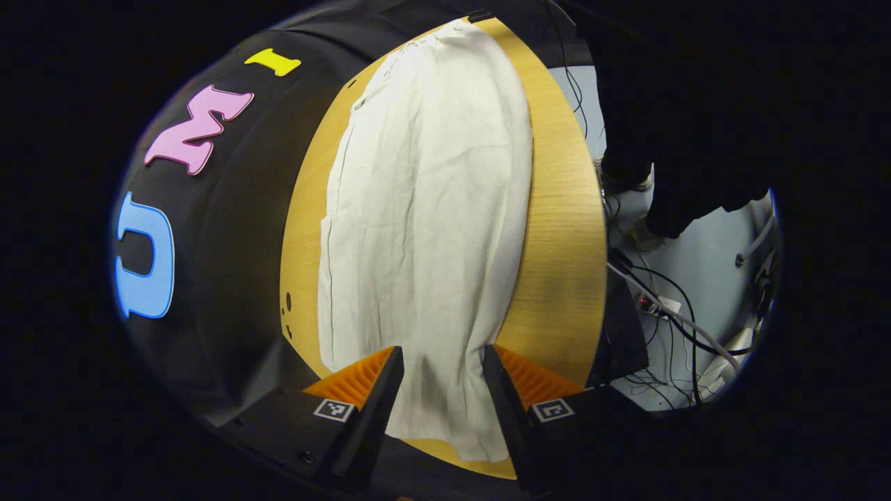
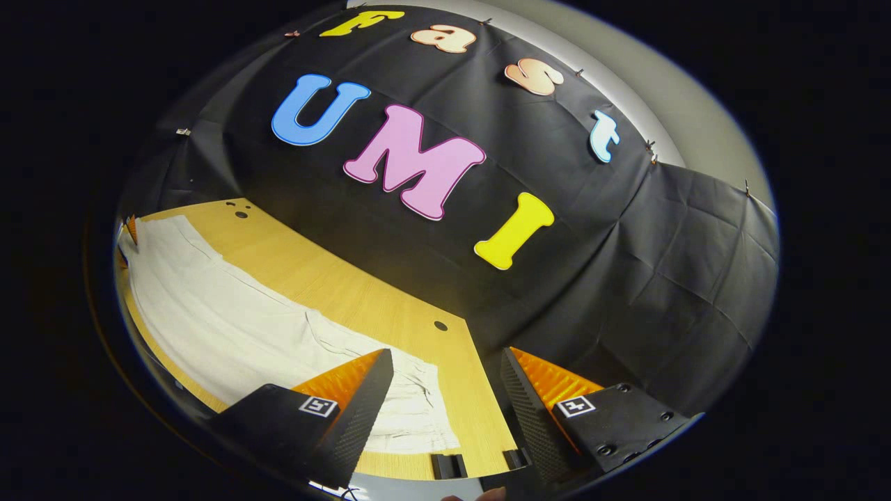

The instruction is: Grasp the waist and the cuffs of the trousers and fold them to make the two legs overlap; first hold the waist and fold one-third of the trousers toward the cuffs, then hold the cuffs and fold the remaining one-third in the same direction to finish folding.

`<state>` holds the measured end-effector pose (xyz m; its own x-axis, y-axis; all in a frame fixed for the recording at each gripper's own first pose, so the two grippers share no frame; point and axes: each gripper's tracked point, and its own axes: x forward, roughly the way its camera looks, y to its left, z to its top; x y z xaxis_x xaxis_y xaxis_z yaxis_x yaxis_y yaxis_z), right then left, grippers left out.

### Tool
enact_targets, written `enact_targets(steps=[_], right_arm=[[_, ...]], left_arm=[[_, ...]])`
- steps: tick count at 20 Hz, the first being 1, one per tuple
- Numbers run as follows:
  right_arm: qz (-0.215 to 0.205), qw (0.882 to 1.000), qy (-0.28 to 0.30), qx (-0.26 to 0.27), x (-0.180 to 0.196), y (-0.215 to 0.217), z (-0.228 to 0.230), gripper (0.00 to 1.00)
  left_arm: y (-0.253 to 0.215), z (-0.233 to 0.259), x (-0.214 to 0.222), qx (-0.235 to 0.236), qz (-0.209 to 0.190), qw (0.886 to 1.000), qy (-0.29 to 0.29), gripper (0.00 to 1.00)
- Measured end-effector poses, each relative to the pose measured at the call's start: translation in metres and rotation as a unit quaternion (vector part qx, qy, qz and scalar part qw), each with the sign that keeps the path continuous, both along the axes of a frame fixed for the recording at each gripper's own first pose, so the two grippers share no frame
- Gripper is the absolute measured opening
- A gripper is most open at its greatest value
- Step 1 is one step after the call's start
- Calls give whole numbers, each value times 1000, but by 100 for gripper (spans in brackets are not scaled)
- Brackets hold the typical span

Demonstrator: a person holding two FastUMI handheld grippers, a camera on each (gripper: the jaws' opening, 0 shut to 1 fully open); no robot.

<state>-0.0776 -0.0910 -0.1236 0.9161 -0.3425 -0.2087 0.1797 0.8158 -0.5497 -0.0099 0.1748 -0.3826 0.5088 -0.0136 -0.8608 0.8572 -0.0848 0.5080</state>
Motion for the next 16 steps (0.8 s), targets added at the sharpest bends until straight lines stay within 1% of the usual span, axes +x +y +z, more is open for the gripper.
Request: enact_targets(steps=[1, 2, 3, 4, 5, 6, 7, 8, 10, 11, 13, 16], right_arm=[[0, 1000, 1, 0, 0, 1, -2, 98], [-1, 1000, 3, 0, 0, 0, -4, 98], [-1, 1000, 4, 0, 0, 0, -5, 98], [-1, 1000, 5, -1, 0, -1, -5, 98], [-1, 1000, 5, -2, 1, -2, -5, 98], [-1, 1000, 7, -4, 1, -3, -7, 98], [-1, 1000, 10, -7, 0, -4, -9, 98], [-1, 1000, 14, -12, -2, -6, -12, 97], [6, 999, 29, -24, -5, -9, -22, 98], [14, 998, 41, -35, -6, -11, -29, 98], [32, 995, 75, -61, -10, -14, -48, 97], [72, 985, 127, -92, -23, -19, -84, 98]], left_arm=[[-2, -2, 4, 3, 1, 1000, -1, 77], [-4, -4, 9, 5, 1, 1000, -2, 72], [-2, -8, 10, 8, 7, 1000, 7, 70], [0, -14, 9, 11, 16, 1000, 20, 60], [2, -18, 9, 15, 24, 999, 31, 46], [3, -20, 8, 20, 29, 999, 36, 27], [2, -18, 7, 21, 27, 999, 41, 16], [0, -20, 8, 19, 29, 998, 44, 13], [-1, -20, 7, 12, 46, 998, 49, 7], [0, -21, 7, 9, 53, 997, 49, 7], [-1, -21, 8, 12, 54, 997, 46, 7], [0, -21, 9, 25, 48, 998, 41, 7]])
